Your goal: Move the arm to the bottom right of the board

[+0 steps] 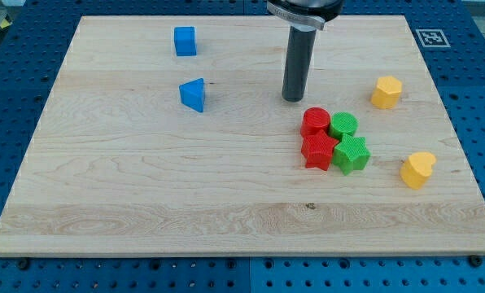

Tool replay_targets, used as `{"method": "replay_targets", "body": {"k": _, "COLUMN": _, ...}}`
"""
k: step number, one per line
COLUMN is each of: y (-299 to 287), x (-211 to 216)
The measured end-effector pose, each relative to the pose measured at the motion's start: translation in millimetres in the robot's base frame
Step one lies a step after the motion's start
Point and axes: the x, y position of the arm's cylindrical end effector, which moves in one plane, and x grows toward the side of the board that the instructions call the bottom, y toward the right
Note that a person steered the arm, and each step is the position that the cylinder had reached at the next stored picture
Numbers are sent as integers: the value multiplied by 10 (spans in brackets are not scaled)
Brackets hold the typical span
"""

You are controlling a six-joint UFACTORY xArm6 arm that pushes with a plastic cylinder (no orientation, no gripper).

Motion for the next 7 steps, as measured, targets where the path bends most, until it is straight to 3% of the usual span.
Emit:
{"method": "replay_targets", "body": {"k": 5, "y": 605, "x": 57}}
{"method": "replay_targets", "body": {"k": 7, "y": 1072, "x": 509}}
